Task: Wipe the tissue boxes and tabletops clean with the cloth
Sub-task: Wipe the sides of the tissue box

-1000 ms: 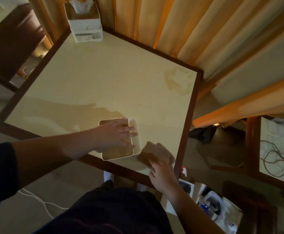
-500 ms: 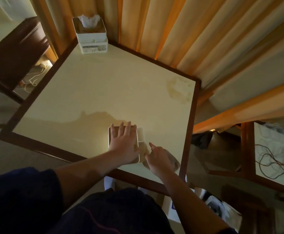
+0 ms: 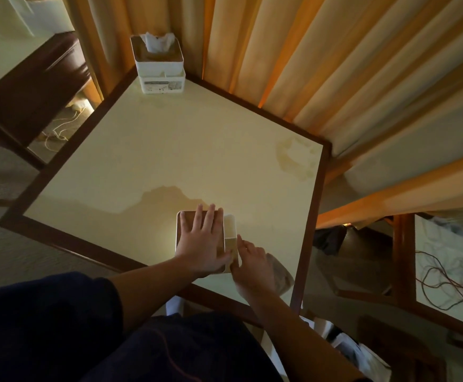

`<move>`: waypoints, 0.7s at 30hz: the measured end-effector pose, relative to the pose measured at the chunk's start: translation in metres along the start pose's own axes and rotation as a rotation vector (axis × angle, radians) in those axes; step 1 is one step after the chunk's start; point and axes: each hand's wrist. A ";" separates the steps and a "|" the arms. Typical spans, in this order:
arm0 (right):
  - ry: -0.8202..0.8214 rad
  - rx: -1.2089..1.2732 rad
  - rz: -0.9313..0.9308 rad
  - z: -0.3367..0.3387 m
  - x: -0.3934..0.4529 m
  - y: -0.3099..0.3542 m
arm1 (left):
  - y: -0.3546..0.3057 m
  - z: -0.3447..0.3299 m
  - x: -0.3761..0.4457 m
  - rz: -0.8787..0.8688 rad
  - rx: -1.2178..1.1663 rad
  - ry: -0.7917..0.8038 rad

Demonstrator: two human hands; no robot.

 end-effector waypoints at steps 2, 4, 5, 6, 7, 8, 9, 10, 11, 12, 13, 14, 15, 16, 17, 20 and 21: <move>-0.072 -0.061 0.058 0.006 -0.002 0.004 | 0.008 0.004 -0.002 -0.003 -0.030 -0.017; -0.117 -0.096 0.108 0.015 -0.005 0.010 | 0.017 0.007 -0.007 -0.018 -0.089 -0.079; -0.138 -0.112 0.133 0.019 -0.006 0.012 | 0.021 0.007 -0.010 -0.029 -0.118 -0.116; -0.164 -0.123 0.157 0.022 -0.008 0.015 | 0.026 0.006 -0.012 -0.042 -0.146 -0.149; -0.190 -0.128 0.180 0.025 -0.009 0.017 | 0.030 0.004 -0.015 -0.056 -0.167 -0.178; -0.215 -0.129 0.203 0.028 -0.010 0.019 | 0.034 0.003 -0.017 -0.069 -0.183 -0.202; -0.242 -0.128 0.226 0.029 -0.011 0.020 | 0.038 0.002 -0.020 -0.079 -0.191 -0.217; -0.271 -0.126 0.251 0.030 -0.011 0.021 | 0.042 0.002 -0.022 -0.088 -0.187 -0.228; -0.299 -0.125 0.279 0.031 -0.010 0.023 | 0.045 0.002 -0.024 -0.098 -0.174 -0.234; -0.320 -0.125 0.309 0.031 -0.009 0.024 | 0.048 0.004 -0.026 -0.107 -0.161 -0.242; -0.330 -0.118 0.340 0.032 -0.008 0.026 | 0.051 0.005 -0.029 -0.113 -0.159 -0.249; -0.327 -0.100 0.366 0.032 -0.007 0.028 | 0.054 0.006 -0.031 -0.114 -0.168 -0.257; -0.314 -0.070 0.386 0.033 -0.005 0.030 | 0.057 0.007 -0.034 -0.111 -0.184 -0.262; -0.295 -0.037 0.402 0.034 -0.004 0.033 | 0.060 0.008 -0.036 -0.105 -0.200 -0.270; -0.277 -0.007 0.418 0.035 -0.003 0.035 | 0.064 0.009 -0.038 -0.097 -0.220 -0.280; -0.205 0.047 0.476 0.041 0.002 0.042 | 0.076 0.011 -0.048 -0.044 -0.383 -0.317; -0.174 0.041 0.500 0.043 0.004 0.045 | 0.080 0.012 -0.052 -0.013 -0.477 -0.329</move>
Point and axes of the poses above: each hand's wrist, its own x-axis towards the middle knuckle, its own z-axis out of the back of the hand, y = z × x, and after that the axes turned 15 degrees about -z, right-handed
